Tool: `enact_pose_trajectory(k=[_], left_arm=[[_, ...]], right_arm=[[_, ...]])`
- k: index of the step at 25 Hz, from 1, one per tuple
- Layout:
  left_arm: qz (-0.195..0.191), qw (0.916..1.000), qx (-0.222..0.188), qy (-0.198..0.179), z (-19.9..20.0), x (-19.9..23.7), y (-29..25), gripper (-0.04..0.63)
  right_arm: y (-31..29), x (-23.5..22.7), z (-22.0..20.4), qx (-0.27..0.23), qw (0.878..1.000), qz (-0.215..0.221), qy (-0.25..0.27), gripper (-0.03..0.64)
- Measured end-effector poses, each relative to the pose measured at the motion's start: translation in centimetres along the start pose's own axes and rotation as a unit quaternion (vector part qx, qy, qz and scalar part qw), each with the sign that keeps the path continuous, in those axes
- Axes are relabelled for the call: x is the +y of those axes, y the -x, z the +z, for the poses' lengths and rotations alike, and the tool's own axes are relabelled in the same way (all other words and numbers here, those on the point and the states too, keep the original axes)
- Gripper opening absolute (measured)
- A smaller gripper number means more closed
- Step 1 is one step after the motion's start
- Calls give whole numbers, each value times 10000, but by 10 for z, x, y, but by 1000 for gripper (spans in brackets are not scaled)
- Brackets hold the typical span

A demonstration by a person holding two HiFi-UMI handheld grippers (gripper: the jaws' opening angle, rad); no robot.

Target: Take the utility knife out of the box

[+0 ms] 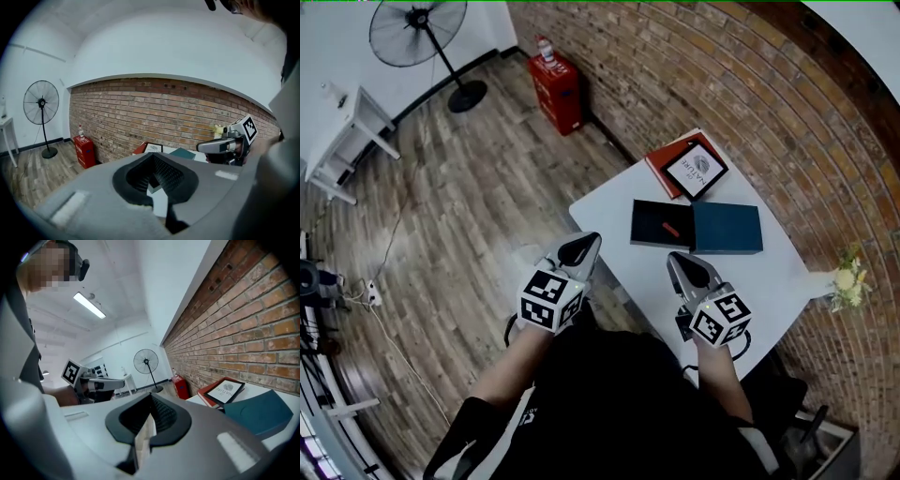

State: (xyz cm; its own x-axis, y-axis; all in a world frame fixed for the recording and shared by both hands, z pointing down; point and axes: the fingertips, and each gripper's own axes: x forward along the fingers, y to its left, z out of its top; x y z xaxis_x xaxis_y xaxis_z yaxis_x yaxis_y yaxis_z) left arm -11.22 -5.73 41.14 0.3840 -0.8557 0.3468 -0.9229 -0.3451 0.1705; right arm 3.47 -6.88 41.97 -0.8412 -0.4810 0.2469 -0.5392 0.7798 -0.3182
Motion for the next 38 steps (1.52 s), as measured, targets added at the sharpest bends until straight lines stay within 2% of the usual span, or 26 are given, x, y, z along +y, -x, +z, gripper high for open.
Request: enact_pose_trajectory(k=[4, 6, 13, 17, 24, 32, 38], left_arm=[[-165, 9999, -40, -21, 9, 45, 1, 8], [-257, 9996, -27, 62, 10, 56, -6, 8], [-574, 9982, 126, 123, 18, 41, -56, 8], [-607, 9979, 214, -48, 26, 28, -84, 8], [-848, 9949, 545, -29, 10, 15, -123, 8], [-1345, 9873, 821, -211, -1, 23, -166, 8], [-1685, 9808, 976, -135, -7, 38, -198, 8]], right_arm=[[-56, 43, 7, 124, 9986, 60, 519, 2], [-62, 43, 8, 201, 9976, -54, 661, 2], [-38, -26, -1, 449, 9966, -593, 353, 2], [-23, -65, -8, 549, 9950, -769, 326, 2], [-15, -101, -29, 874, 9903, -1009, 376, 2], [-39, -135, -43, 1402, 9799, -1362, 401, 25], [-74, -152, -68, 2143, 9643, -1431, 613, 31]])
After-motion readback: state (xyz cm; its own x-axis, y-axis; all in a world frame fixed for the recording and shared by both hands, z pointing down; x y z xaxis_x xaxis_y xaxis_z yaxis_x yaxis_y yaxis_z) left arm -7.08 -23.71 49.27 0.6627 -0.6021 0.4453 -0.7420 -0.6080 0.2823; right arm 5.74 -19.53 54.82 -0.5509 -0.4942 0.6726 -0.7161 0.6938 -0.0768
